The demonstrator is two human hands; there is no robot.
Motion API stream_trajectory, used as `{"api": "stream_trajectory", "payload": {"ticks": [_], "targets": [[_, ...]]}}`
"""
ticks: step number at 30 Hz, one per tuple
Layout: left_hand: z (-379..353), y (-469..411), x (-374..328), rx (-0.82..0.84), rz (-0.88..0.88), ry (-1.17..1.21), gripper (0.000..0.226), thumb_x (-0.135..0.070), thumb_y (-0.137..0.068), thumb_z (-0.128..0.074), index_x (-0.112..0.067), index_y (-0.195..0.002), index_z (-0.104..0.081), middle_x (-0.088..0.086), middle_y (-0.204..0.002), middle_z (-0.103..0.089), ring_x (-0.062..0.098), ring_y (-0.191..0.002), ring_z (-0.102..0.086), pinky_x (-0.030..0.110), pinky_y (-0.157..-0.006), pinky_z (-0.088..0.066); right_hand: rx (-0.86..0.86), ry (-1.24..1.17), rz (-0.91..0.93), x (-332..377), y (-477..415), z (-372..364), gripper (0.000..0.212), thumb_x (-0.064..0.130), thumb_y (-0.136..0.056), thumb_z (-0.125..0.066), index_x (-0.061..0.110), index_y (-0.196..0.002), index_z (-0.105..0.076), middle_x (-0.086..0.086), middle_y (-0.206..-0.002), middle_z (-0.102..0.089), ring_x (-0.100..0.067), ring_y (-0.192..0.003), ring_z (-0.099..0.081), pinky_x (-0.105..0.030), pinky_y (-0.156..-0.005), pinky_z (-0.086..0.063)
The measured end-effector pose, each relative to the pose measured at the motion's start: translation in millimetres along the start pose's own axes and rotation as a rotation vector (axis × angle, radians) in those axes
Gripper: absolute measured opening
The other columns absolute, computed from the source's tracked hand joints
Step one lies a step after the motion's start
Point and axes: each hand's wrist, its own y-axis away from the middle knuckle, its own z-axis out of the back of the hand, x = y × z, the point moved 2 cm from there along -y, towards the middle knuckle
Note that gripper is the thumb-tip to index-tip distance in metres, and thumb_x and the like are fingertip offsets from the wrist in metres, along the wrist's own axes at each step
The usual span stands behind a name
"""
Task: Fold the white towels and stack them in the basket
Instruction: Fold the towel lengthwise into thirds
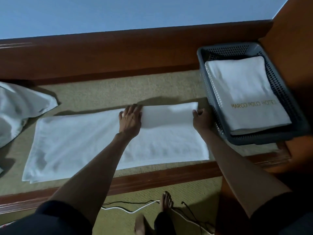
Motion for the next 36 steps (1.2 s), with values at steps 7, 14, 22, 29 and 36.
{"api": "stream_trajectory", "payload": {"ticks": [7, 14, 22, 29, 36], "targets": [[2.0, -27.0, 2.1, -0.064, 0.114, -0.150, 0.027, -0.019, -0.101, -0.049, -0.019, -0.122, -0.065, 0.002, -0.119, -0.064, 0.027, -0.120, -0.045, 0.052, -0.099, -0.032, -0.018, -0.095, -0.014, -0.1, -20.6, -1.2, 0.016, 0.024, -0.100, -0.062, 0.009, -0.095, -0.060, -0.017, -0.096, -0.067, -0.032, -0.093, -0.062, -0.038, -0.082, -0.048], [-21.2, 6.2, -45.4, -0.077, -0.091, 0.005, 0.047, -0.035, -0.110, -0.033, -0.020, -0.154, -0.038, 0.011, -0.163, -0.031, 0.028, -0.153, -0.023, 0.059, -0.124, -0.010, -0.191, 0.051, 0.457, -1.4, 23.9, -17.3, 0.040, 0.023, -0.103, -0.051, 0.000, -0.135, -0.050, -0.024, -0.132, -0.054, -0.035, -0.123, -0.052, -0.039, -0.103, -0.042], [-55.8, 15.7, -46.1, 0.033, -0.129, -0.147, 0.059, -0.050, -0.109, -0.013, -0.030, -0.165, -0.006, -0.001, -0.173, 0.001, 0.019, -0.159, 0.004, 0.054, -0.127, 0.000, 0.067, 0.544, 0.863, -16.8, 41.4, -51.9, 0.054, 0.038, -0.108, -0.035, 0.014, -0.156, -0.038, -0.019, -0.165, -0.024, -0.033, -0.154, -0.020, -0.054, -0.121, -0.022], [-56.4, 17.2, -48.6, 0.030, -0.114, -0.173, 0.059, -0.049, -0.109, -0.013, -0.032, -0.164, -0.001, -0.003, -0.172, 0.005, 0.017, -0.158, 0.008, 0.053, -0.127, 0.000, -0.043, 0.508, 0.598, -23.9, 3.4, -33.4, 0.060, 0.050, -0.104, -0.037, 0.019, -0.155, -0.041, -0.013, -0.163, -0.032, -0.036, -0.152, -0.025, -0.054, -0.124, -0.013], [-55.3, 16.8, -47.1, -0.002, -0.121, -0.138, 0.057, -0.044, -0.110, -0.014, -0.031, -0.165, -0.006, -0.004, -0.173, 0.000, 0.015, -0.159, 0.004, 0.052, -0.127, -0.003, -0.047, 0.494, 0.795, -6.9, 45.5, -51.7, 0.054, 0.031, -0.107, -0.036, 0.005, -0.154, -0.037, -0.019, -0.164, -0.027, -0.033, -0.154, -0.021, -0.056, -0.123, -0.019]]}}
